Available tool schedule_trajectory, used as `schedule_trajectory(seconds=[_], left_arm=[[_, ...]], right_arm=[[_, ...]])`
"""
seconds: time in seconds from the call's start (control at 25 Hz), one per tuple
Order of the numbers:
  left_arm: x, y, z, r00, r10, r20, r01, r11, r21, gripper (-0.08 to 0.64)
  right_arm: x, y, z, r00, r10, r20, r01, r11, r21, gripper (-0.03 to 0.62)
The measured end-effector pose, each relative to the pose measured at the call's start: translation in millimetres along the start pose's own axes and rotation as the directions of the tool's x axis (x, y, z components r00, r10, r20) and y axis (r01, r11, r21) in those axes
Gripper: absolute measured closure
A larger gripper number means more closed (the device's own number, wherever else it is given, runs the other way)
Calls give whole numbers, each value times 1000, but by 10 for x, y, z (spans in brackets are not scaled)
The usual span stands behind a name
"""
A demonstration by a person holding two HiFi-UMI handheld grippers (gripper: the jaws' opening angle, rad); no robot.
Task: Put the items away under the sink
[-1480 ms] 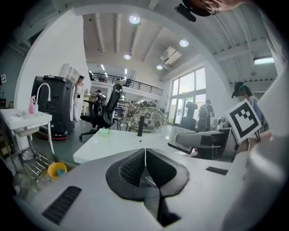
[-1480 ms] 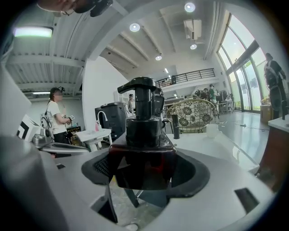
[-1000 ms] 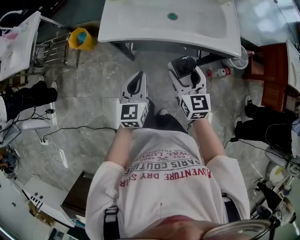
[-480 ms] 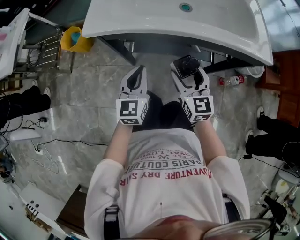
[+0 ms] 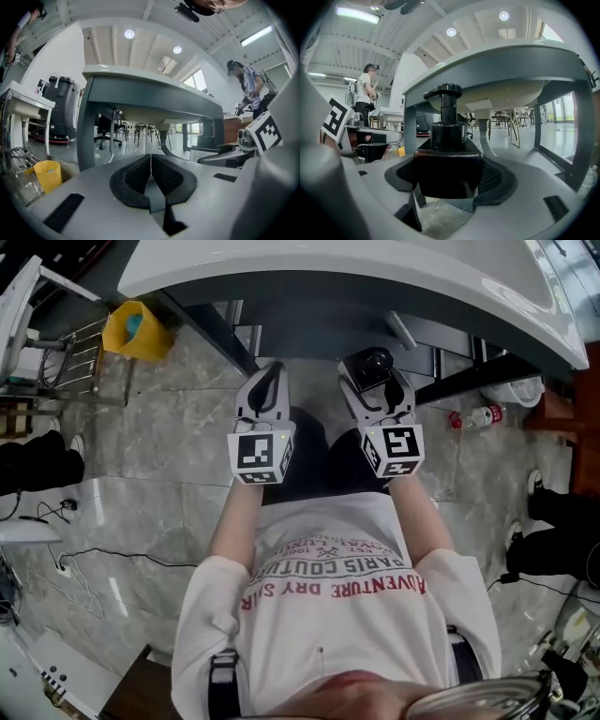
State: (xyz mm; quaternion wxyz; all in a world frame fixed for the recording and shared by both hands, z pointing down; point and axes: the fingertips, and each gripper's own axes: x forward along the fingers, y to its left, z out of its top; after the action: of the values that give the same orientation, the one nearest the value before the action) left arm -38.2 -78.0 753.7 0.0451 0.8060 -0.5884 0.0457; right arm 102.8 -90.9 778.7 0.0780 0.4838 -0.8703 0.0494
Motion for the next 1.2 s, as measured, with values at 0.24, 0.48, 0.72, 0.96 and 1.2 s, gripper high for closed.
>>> schedule_trajectory(seconds=[0.24,0.48,0.72,0.96,1.2], left_arm=[[156,107,-179,1000,-22,10,21,1000,12,532],[256,261,-259,999,-48,-1,48,999,15,532],[358,376,-362,998,-57,-14,57,998,12,532],[436,449,-479,997,-74,-35,75,997,2,532],[504,545,-582,995,-81,-54,79,997,-25,532]], right_arm=[[328,-131,-205,999,-49,-7,50,998,29,232],[727,-214,-296,994,-102,-38,103,994,31,232],[1131,-319,-335,989,-140,-55,140,990,4,230],[1422,-459,-414,980,-183,-78,183,983,-3,232],[1619,-488,-470,974,-208,-88,210,978,6,230]])
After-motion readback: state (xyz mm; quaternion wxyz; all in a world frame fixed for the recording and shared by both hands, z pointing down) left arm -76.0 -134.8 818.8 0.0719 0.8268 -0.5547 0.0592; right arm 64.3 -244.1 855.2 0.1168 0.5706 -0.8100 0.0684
